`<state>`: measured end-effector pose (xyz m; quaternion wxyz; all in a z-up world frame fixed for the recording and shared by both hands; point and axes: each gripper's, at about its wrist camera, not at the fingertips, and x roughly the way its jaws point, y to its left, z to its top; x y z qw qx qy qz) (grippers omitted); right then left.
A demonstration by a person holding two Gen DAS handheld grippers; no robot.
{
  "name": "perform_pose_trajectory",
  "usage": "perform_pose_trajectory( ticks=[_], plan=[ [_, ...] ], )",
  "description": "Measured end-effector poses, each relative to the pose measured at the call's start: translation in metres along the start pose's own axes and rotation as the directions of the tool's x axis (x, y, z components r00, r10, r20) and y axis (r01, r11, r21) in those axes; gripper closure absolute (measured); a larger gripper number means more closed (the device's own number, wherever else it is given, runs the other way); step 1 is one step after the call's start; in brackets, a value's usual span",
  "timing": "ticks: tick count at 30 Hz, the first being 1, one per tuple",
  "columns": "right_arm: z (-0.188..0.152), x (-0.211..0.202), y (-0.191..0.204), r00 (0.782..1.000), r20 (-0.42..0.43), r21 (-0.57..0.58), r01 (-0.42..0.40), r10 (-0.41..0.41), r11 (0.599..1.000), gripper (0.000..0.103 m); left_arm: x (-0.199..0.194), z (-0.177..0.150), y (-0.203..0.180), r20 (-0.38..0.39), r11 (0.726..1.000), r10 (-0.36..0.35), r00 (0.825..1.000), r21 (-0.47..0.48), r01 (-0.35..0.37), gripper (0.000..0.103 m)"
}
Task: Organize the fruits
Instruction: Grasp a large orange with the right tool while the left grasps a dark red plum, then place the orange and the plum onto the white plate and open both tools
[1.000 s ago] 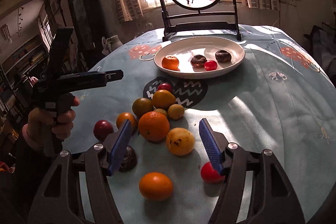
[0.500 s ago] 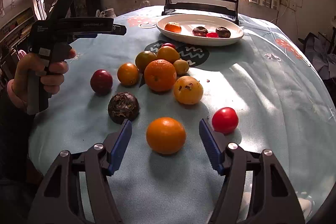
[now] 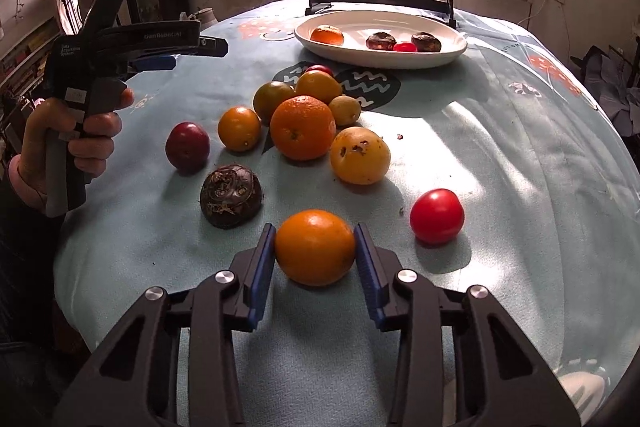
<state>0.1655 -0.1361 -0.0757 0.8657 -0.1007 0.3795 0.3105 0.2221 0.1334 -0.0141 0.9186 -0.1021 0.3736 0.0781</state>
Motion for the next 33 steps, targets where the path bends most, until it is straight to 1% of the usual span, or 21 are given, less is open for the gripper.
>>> perform_pose_trajectory(
  ticks=[2, 3, 5, 6, 7, 10, 12, 14, 19, 22, 26, 28, 29, 30, 33],
  plan=[
    [0.0, -0.001, -0.005, 1.0, 0.006, 0.032, -0.014, 0.013, 0.999, 0.063, -0.004, -0.006, 0.003, -0.007, 0.999, -0.041, 0.999, 0.0, 0.041, 0.004],
    [0.001, -0.001, -0.006, 1.0, 0.006, 0.041, -0.015, 0.015, 0.999, 0.063, -0.006, -0.011, 0.004, -0.016, 0.997, -0.081, 0.997, 0.004, 0.081, 0.004],
    [0.001, 0.0, -0.006, 1.0, -0.001, 0.045, -0.022, 0.023, 0.999, 0.063, -0.012, -0.024, 0.004, -0.05, 0.985, -0.17, 0.984, 0.024, 0.172, 0.004],
    [0.001, -0.001, -0.006, 1.0, 0.001, 0.045, -0.022, 0.022, 0.999, 0.063, -0.016, -0.032, 0.002, -0.062, 0.978, -0.202, 0.977, 0.038, 0.205, 0.005],
    [0.001, -0.001, -0.005, 1.0, 0.005, 0.044, -0.018, 0.018, 0.999, 0.063, -0.021, -0.039, -0.001, -0.065, 0.974, -0.216, 0.974, 0.053, 0.22, 0.005],
    [0.0, -0.004, -0.002, 0.999, 0.025, 0.027, -0.022, 0.022, 0.999, 0.063, -0.03, -0.059, -0.015, -0.075, 0.972, -0.187, 0.98, 0.133, 0.195, 0.007],
    [-0.001, -0.006, -0.001, 0.999, 0.034, 0.014, -0.023, 0.023, 1.0, 0.063, -0.031, -0.068, -0.026, -0.1, 0.963, -0.179, 0.979, 0.186, 0.195, 0.016],
    [-0.001, -0.006, 0.0, 0.999, 0.035, 0.01, -0.025, 0.025, 1.0, 0.063, -0.034, -0.072, -0.033, -0.103, 0.955, -0.174, 0.979, 0.225, 0.194, 0.017],
    [0.0, -0.005, -0.004, 0.999, 0.028, 0.035, -0.021, 0.02, 0.999, 0.063, -0.031, -0.076, -0.042, -0.127, 0.943, -0.17, 0.977, 0.265, 0.199, 0.018],
    [-0.001, -0.007, -0.002, 0.999, 0.037, 0.023, -0.016, 0.015, 1.0, 0.063, -0.026, -0.076, -0.045, -0.155, 0.94, -0.158, 0.975, 0.278, 0.197, 0.024],
    [-0.001, -0.008, -0.002, 0.999, 0.045, 0.018, -0.015, 0.015, 1.0, 0.063, -0.018, -0.078, -0.049, -0.189, 0.936, -0.142, 0.972, 0.292, 0.194, 0.037],
    [-0.002, -0.008, -0.002, 0.999, 0.049, 0.021, -0.018, 0.017, 1.0, 0.063, -0.015, -0.078, -0.051, -0.205, 0.935, -0.14, 0.969, 0.296, 0.197, 0.046],
    [-0.002, -0.008, -0.002, 0.999, 0.049, 0.02, -0.019, 0.018, 1.0, 0.063, -0.014, -0.078, -0.051, -0.212, 0.934, -0.14, 0.967, 0.295, 0.2, 0.054],
    [-0.002, -0.008, -0.002, 0.999, 0.048, 0.018, -0.02, 0.019, 1.0, 0.063, -0.014, -0.078, -0.051, -0.21, 0.936, -0.135, 0.968, 0.294, 0.195, 0.056],
    [-0.002, -0.009, -0.001, 0.998, 0.053, 0.013, -0.023, 0.022, 1.0, 0.063, -0.014, -0.078, -0.05, -0.211, 0.936, -0.151, 0.966, 0.284, 0.208, 0.061]
  ],
)
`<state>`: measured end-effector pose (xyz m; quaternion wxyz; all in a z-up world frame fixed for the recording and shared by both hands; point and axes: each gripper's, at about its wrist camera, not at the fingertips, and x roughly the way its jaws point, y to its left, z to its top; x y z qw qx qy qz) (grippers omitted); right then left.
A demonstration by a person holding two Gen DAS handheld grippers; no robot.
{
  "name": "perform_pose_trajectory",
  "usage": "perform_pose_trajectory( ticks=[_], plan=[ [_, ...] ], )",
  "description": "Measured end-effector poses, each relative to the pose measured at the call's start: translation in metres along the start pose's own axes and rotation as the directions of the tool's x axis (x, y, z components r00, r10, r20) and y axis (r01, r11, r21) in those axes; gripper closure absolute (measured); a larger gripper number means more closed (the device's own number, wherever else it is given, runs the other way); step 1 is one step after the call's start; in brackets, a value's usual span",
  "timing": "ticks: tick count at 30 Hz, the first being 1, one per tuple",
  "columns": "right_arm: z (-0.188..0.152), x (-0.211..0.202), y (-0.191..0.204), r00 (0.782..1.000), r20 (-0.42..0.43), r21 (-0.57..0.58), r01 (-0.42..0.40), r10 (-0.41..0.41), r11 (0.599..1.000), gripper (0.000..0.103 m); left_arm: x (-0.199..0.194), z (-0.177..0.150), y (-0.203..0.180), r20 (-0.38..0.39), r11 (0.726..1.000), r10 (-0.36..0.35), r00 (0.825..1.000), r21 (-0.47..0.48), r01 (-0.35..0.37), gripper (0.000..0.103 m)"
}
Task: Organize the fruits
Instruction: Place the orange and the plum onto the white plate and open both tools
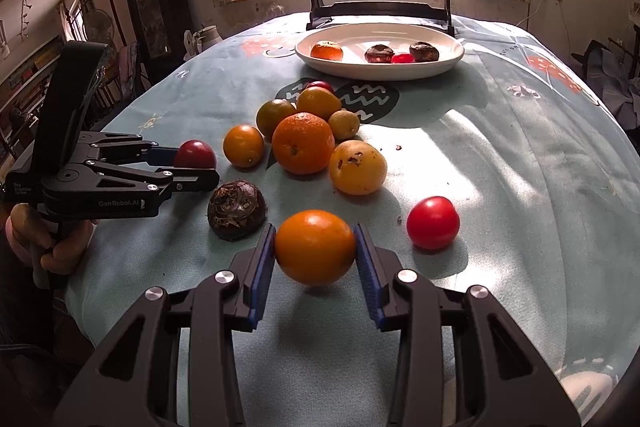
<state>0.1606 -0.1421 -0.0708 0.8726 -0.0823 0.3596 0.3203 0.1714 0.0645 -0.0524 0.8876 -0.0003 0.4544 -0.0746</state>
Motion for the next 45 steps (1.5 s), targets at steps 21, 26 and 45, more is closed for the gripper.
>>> perform_pose_trajectory(
  ticks=[21, 26, 45],
  plan=[
    [0.119, 0.028, -0.058, 0.987, 0.14, 0.116, -0.096, 0.079, 0.989, 0.063, 0.0, 0.126, 0.03, 0.16, 0.987, -0.03, 0.987, -0.153, 0.055, 0.063],
    [0.169, 0.079, -0.077, 0.996, 0.08, 0.129, -0.042, 0.032, 0.991, 0.063, 0.038, 0.181, 0.042, 0.131, 0.988, 0.044, 0.99, -0.15, -0.024, 0.063],
    [0.156, 0.061, -0.074, 0.998, 0.065, 0.083, -0.013, 0.007, 0.996, 0.053, 0.024, 0.17, 0.049, 0.146, 0.981, 0.136, 0.98, -0.161, -0.112, 0.004]
  ],
)
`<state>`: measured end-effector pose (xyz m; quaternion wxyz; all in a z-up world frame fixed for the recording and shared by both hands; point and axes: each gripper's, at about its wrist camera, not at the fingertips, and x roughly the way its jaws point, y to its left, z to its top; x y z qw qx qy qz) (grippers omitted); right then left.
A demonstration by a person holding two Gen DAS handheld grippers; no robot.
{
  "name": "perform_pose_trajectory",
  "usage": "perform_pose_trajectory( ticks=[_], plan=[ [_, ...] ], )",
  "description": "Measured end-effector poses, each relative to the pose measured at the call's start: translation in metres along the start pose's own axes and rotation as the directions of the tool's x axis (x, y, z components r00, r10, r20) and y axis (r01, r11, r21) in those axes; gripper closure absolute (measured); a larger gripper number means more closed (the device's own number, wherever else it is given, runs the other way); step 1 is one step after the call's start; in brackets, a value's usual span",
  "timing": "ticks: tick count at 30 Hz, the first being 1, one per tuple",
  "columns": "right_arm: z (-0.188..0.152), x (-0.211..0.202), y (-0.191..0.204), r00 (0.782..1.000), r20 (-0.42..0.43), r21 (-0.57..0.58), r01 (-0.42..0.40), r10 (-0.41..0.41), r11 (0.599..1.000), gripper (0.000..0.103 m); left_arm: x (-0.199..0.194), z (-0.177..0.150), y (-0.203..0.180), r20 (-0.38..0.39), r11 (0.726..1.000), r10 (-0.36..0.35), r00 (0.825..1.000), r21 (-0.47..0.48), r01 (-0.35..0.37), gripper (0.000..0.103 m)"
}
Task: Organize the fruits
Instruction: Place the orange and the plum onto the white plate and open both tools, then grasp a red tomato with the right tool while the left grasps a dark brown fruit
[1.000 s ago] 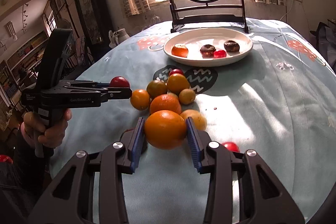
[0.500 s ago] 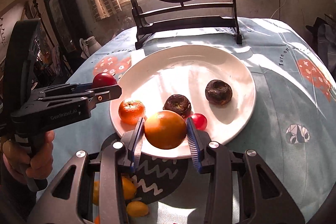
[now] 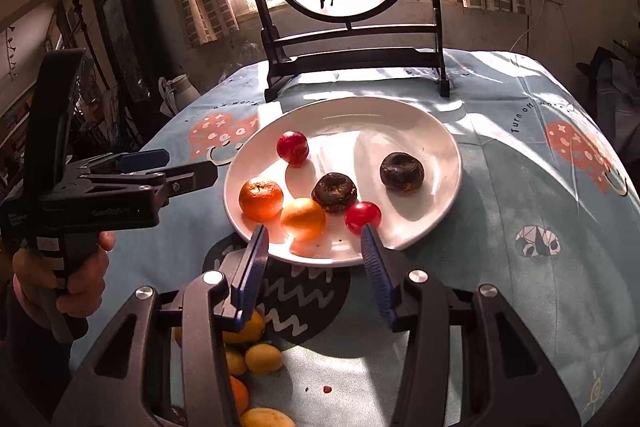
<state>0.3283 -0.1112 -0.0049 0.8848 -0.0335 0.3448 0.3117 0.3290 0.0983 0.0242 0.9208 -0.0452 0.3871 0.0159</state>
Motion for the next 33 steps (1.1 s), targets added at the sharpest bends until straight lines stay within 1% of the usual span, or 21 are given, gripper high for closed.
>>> perform_pose_trajectory(
  ticks=[2, 3, 4, 5, 6, 7, 10, 13, 15, 16, 17, 19, 20, 22, 24, 28, 32, 33],
  plan=[
    [-0.021, -0.016, -0.001, 1.0, 0.006, 0.004, 0.009, -0.009, 1.0, 0.054, -0.014, -0.022, 0.0, -0.004, 1.0, 0.013, 1.0, 0.004, -0.013, 0.004],
    [-0.031, -0.023, -0.002, 1.0, 0.004, 0.009, 0.013, -0.013, 1.0, 0.054, -0.02, -0.033, 0.001, -0.008, 0.999, 0.047, 0.999, -0.001, -0.047, 0.004],
    [-0.042, -0.03, -0.002, 1.0, -0.002, 0.017, 0.019, -0.019, 1.0, 0.054, -0.027, -0.044, 0.002, -0.01, 0.995, 0.099, 0.995, -0.01, -0.1, 0.004],
    [-0.051, -0.037, -0.001, 1.0, -0.005, 0.023, 0.025, -0.025, 0.999, 0.054, -0.034, -0.056, 0.002, -0.006, 0.991, 0.133, 0.991, -0.017, -0.133, 0.004],
    [-0.061, -0.044, 0.0, 1.0, -0.004, 0.024, 0.031, -0.031, 0.999, 0.053, -0.042, -0.067, 0.003, -0.002, 0.99, 0.14, 0.99, -0.027, -0.14, 0.004],
    [-0.07, -0.051, 0.001, 0.999, -0.007, 0.021, 0.039, -0.038, 0.999, 0.053, -0.05, -0.079, 0.003, 0.0, 0.991, 0.131, 0.991, -0.039, -0.131, 0.004],
    [-0.096, -0.066, 0.004, 0.998, -0.02, 0.012, 0.063, -0.063, 0.998, 0.052, -0.069, -0.115, 0.007, -0.001, 0.993, 0.068, 0.998, -0.1, -0.068, 0.002],
    [-0.116, -0.074, 0.003, 0.997, -0.043, 0.006, 0.068, -0.068, 0.998, 0.052, -0.075, -0.148, 0.008, -0.031, 0.987, 0.018, 0.999, -0.156, -0.023, 0.002],
    [-0.122, -0.076, 0.003, 0.996, -0.054, 0.01, 0.077, -0.077, 0.997, 0.052, -0.074, -0.165, 0.007, -0.052, 0.985, -0.022, 0.998, -0.174, 0.012, 0.002],
    [-0.125, -0.077, 0.003, 0.995, -0.054, 0.01, 0.085, -0.084, 0.996, 0.052, -0.074, -0.168, 0.005, -0.068, 0.986, -0.017, 0.998, -0.168, 0.005, 0.002],
    [-0.128, -0.077, 0.003, 0.994, -0.057, 0.01, 0.092, -0.091, 0.996, 0.052, -0.078, -0.168, 0.004, -0.053, 0.988, -0.006, 0.999, -0.156, -0.003, 0.002],
    [-0.133, -0.076, 0.005, 0.994, -0.062, 0.005, 0.09, -0.09, 0.996, 0.052, -0.086, -0.17, 0.003, 0.022, 0.989, 0.009, 1.0, -0.148, -0.005, 0.002],
    [-0.135, -0.073, 0.005, 0.994, -0.072, 0.005, 0.081, -0.08, 0.997, 0.052, -0.086, -0.169, 0.002, 0.021, 0.989, 0.005, 1.0, -0.15, -0.001, 0.002],
    [-0.138, -0.069, 0.005, 0.994, -0.091, 0.015, 0.062, -0.06, 0.998, 0.052, -0.082, -0.168, 0.001, -0.004, 0.989, -0.013, 1.0, -0.149, 0.013, 0.002],
    [-0.138, -0.067, 0.005, 0.991, -0.103, 0.017, 0.088, -0.086, 0.996, 0.052, -0.081, -0.169, 0.0, -0.009, 0.99, -0.017, 1.0, -0.142, 0.015, 0.002],
    [-0.138, -0.063, 0.005, 0.988, -0.118, 0.017, 0.107, -0.104, 0.994, 0.052, -0.082, -0.169, -0.004, -0.005, 0.993, -0.04, 0.999, -0.113, 0.039, 0.002],
    [-0.138, -0.063, 0.007, 0.986, -0.115, 0.008, 0.119, -0.118, 0.993, 0.052, -0.079, -0.17, -0.012, -0.03, 0.995, -0.076, 0.997, -0.06, 0.074, 0.002],
    [-0.138, -0.062, 0.008, 0.986, -0.116, 0.004, 0.124, -0.122, 0.992, 0.054, -0.078, -0.17, -0.015, -0.036, 0.996, -0.087, 0.996, -0.041, 0.085, 0.002]
  ],
)
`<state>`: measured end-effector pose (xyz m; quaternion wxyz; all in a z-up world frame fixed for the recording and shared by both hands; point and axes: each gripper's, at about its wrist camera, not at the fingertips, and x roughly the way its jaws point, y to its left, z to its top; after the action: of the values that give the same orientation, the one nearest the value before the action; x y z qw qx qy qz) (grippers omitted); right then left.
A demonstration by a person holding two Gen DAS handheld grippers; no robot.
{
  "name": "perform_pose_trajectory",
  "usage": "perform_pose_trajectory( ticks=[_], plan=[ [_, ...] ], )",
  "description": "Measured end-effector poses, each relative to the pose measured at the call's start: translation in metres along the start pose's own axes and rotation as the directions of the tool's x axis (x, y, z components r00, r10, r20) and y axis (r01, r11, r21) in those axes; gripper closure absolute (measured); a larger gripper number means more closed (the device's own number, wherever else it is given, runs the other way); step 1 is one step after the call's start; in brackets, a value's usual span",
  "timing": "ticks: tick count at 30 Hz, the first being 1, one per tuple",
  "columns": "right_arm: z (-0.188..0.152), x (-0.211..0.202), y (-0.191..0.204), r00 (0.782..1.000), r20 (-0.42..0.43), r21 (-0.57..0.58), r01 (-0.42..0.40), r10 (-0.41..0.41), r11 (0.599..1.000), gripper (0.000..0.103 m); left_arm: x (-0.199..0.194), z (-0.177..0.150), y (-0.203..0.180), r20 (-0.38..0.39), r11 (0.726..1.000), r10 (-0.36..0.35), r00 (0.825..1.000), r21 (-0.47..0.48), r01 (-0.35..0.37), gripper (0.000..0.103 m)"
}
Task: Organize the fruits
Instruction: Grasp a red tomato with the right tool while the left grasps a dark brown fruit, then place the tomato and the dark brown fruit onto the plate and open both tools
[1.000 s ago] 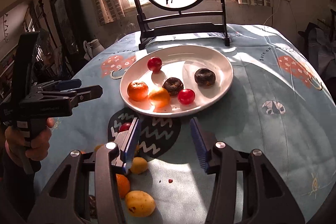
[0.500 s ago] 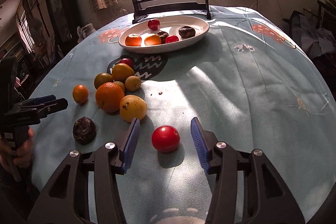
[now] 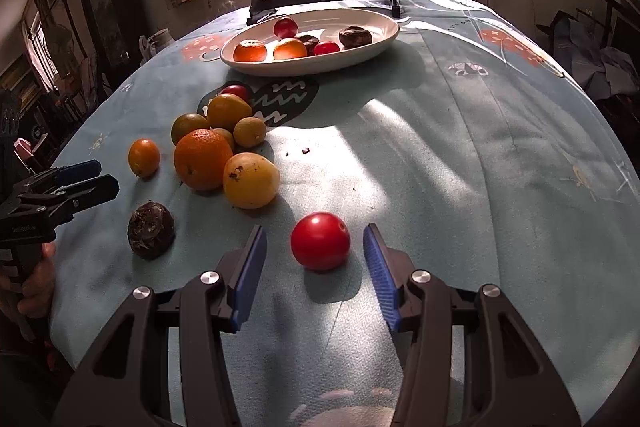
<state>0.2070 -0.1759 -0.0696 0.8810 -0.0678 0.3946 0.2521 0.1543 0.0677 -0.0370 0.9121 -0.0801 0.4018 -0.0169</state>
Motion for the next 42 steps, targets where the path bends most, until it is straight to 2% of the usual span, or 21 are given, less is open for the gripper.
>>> perform_pose_trajectory(
  ticks=[3, 6, 7, 10, 12, 14, 16, 18, 19, 22, 29, 32, 35, 42],
  plan=[
    [0.0, 0.002, 0.003, 1.0, -0.011, -0.017, 0.006, -0.006, 1.0, 0.063, 0.001, -0.001, -0.012, -0.001, 0.998, -0.01, 1.0, 0.069, 0.01, 0.002],
    [0.0, 0.002, 0.002, 1.0, -0.011, -0.013, 0.005, -0.005, 1.0, 0.068, -0.004, -0.006, -0.026, 0.032, 0.987, -0.02, 0.999, 0.159, 0.014, 0.002],
    [0.0, 0.002, 0.0, 1.0, -0.009, -0.005, 0.001, -0.001, 1.0, 0.072, -0.007, -0.008, -0.032, 0.048, 0.981, -0.027, 0.998, 0.196, 0.018, 0.002],
    [-0.001, 0.001, -0.008, 0.999, -0.003, 0.038, -0.051, 0.052, 0.998, 0.072, -0.014, -0.017, -0.052, 0.085, 0.949, -0.058, 0.995, 0.315, 0.028, 0.002],
    [-0.001, 0.001, -0.01, 0.998, 0.0, 0.055, -0.062, 0.062, 0.997, 0.072, -0.014, -0.021, -0.064, 0.085, 0.927, -0.053, 0.995, 0.376, 0.017, 0.004],
    [-0.001, 0.001, -0.009, 0.998, -0.001, 0.052, -0.057, 0.057, 0.997, 0.072, -0.01, -0.022, -0.07, 0.069, 0.913, -0.047, 0.996, 0.408, 0.015, 0.012],
    [-0.001, 0.001, -0.008, 0.998, -0.002, 0.052, -0.057, 0.058, 0.997, 0.072, -0.006, -0.021, -0.07, 0.039, 0.911, -0.06, 0.997, 0.41, 0.039, 0.023],
    [-0.001, 0.001, -0.009, 0.998, -0.003, 0.055, -0.061, 0.062, 0.997, 0.072, 0.001, -0.02, -0.067, -0.001, 0.917, -0.072, 0.997, 0.394, 0.067, 0.042],
    [-0.001, 0.001, -0.009, 0.998, -0.003, 0.056, -0.062, 0.062, 0.997, 0.072, 0.004, -0.019, -0.066, -0.02, 0.92, -0.07, 0.997, 0.385, 0.072, 0.045],
    [-0.001, 0.001, -0.009, 0.998, -0.003, 0.056, -0.063, 0.064, 0.996, 0.072, 0.007, -0.018, -0.066, -0.039, 0.919, -0.082, 0.996, 0.385, 0.09, 0.046],
    [-0.001, 0.001, -0.01, 0.997, -0.003, 0.062, -0.076, 0.077, 0.995, 0.072, 0.014, -0.024, -0.079, -0.083, 0.89, -0.064, 0.995, 0.446, 0.094, 0.046],
    [-0.001, 0.001, -0.01, 0.997, -0.003, 0.063, -0.082, 0.082, 0.995, 0.072, 0.021, -0.023, -0.079, -0.125, 0.891, -0.059, 0.99, 0.441, 0.108, 0.052],
    [-0.001, 0.001, -0.01, 0.996, -0.002, 0.064, -0.091, 0.091, 0.994, 0.072, 0.022, -0.021, -0.075, -0.128, 0.898, -0.07, 0.989, 0.423, 0.118, 0.058],
    [-0.001, 0.0, -0.01, 0.995, 0.007, 0.065, -0.102, 0.101, 0.993, 0.072, 0.021, -0.02, -0.072, -0.132, 0.905, -0.09, 0.987, 0.403, 0.136, 0.059]
  ],
)
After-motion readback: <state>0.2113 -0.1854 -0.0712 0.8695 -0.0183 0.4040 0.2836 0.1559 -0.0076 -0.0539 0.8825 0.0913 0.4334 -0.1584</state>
